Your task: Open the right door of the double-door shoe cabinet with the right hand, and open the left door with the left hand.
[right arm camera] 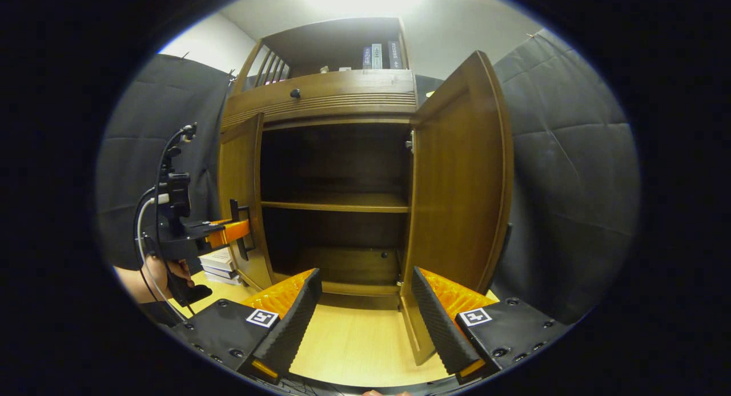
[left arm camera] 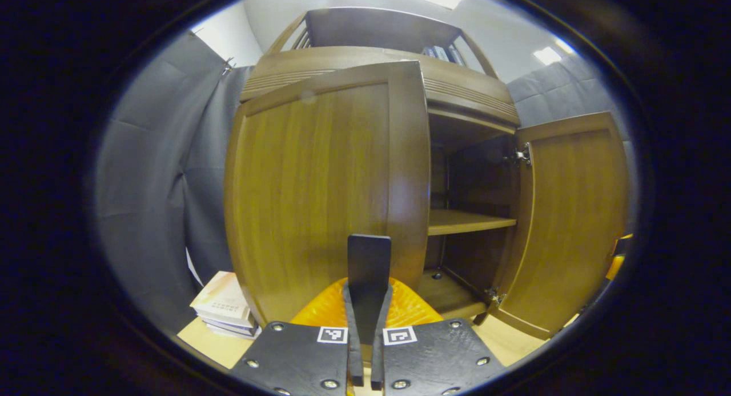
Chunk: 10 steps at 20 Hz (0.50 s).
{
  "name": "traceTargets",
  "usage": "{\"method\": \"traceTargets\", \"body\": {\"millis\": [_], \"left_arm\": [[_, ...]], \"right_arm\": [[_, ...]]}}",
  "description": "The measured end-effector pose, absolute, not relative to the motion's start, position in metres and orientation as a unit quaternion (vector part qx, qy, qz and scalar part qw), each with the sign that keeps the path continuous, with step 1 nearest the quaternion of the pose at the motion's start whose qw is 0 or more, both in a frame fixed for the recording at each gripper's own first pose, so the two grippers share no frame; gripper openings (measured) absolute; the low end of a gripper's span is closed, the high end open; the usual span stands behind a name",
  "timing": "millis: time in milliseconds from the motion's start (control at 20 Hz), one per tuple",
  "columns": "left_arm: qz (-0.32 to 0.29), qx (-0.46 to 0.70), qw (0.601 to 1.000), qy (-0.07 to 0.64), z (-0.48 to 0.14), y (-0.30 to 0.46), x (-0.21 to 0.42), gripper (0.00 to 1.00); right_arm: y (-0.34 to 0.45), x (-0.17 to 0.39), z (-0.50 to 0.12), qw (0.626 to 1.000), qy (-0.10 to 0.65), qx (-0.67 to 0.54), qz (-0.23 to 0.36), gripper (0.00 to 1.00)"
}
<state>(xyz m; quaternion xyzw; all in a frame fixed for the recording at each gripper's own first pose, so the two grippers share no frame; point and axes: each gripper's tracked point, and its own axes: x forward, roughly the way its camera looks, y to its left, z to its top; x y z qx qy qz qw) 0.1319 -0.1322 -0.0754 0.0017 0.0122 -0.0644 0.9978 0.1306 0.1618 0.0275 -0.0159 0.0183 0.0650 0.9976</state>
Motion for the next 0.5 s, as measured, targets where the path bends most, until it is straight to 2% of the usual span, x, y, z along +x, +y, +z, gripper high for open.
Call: {"method": "traceTargets", "body": {"millis": [500], "left_arm": [[-0.064, 0.0, 0.998, 0.003, -0.073, -0.094, 0.079, 0.07]], "right_arm": [[0.193, 0.151, 0.03, 0.993, 0.024, -0.01, 0.116, 0.95]]}}
